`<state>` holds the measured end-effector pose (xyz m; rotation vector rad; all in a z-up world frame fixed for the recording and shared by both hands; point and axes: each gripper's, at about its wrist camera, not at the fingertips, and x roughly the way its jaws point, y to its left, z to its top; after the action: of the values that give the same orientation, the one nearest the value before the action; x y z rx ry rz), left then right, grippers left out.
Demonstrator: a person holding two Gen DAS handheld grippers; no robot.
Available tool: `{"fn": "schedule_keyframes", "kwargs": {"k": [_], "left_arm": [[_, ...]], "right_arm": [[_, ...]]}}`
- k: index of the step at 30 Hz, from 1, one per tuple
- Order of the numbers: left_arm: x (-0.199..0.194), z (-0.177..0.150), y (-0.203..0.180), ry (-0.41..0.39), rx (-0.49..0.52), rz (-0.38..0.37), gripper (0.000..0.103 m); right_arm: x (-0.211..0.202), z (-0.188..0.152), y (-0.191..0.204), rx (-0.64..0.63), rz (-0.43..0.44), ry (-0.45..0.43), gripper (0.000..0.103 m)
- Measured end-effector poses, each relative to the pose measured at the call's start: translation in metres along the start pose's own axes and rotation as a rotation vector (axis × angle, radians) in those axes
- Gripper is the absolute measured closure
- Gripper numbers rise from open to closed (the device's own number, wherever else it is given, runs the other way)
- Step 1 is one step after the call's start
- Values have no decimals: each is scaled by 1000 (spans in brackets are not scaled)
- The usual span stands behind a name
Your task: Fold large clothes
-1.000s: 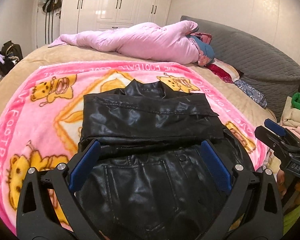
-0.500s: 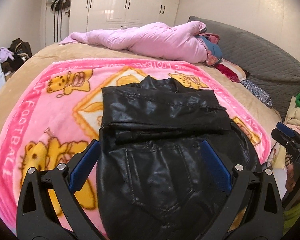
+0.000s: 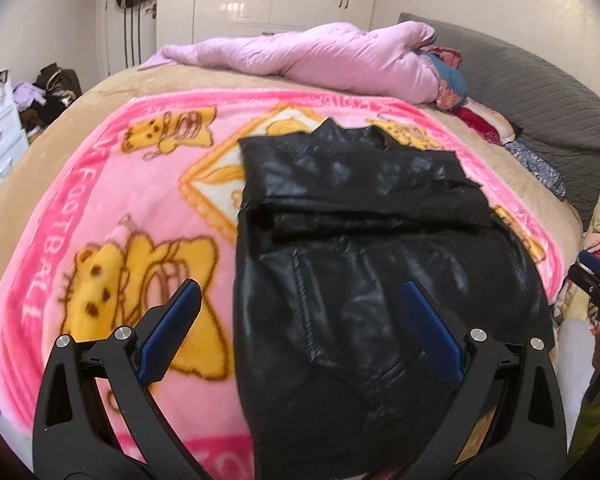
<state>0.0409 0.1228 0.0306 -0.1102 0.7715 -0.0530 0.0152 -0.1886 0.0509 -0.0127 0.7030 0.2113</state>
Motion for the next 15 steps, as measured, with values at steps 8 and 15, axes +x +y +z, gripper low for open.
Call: {"fn": "schedule_keyframes", "kwargs": {"k": [8,15], "left_arm": [[10,-31,11,79,-7,40,9],[12,-49,15,122,-13,47,9]], "right_arm": [[3,-26,-26,38,-32,60,4],[4,-46,-47,77,-42,105,4]]}}
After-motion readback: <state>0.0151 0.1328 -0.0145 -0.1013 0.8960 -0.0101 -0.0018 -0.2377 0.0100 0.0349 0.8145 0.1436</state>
